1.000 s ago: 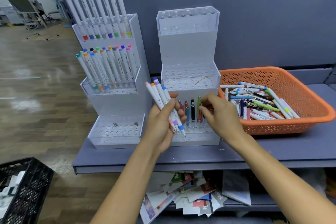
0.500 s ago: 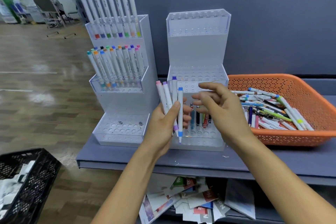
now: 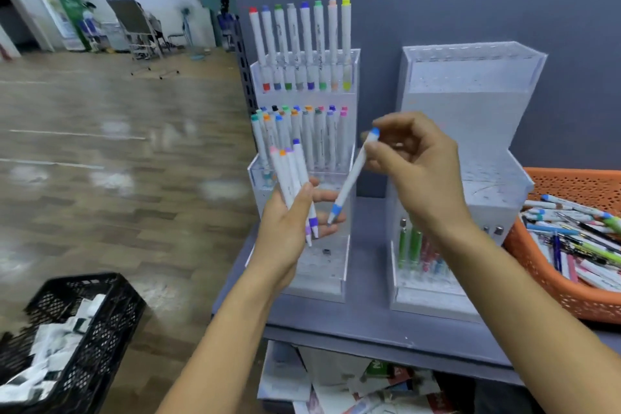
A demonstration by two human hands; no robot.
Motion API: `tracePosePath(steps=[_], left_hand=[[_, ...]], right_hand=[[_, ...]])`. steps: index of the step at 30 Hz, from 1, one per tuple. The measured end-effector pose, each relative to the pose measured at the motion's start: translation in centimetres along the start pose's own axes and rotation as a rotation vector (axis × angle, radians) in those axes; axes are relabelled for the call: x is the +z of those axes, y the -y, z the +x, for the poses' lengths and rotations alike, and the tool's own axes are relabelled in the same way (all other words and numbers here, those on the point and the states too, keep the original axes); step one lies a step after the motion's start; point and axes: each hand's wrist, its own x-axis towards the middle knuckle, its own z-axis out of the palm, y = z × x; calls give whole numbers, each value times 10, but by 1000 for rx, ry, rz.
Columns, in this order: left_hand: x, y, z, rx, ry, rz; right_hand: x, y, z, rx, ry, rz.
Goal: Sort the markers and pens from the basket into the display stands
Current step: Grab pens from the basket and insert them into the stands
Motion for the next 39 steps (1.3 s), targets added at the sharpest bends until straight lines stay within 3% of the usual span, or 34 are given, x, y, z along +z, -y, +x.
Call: tracePosePath(steps=[6, 13, 26, 39], left_hand=[[-44, -9, 24, 44, -49, 22], [-71, -14, 42, -6, 5, 72], [-93, -18, 68, 38, 99, -8], [-99, -19, 74, -3, 156, -25]], right_hand=[[37, 6, 40, -212, -116, -127], [81, -12, 64, -334, -106, -354], [93, -7, 75, -360, -122, -494], [102, -35, 56, -296, -64, -786]])
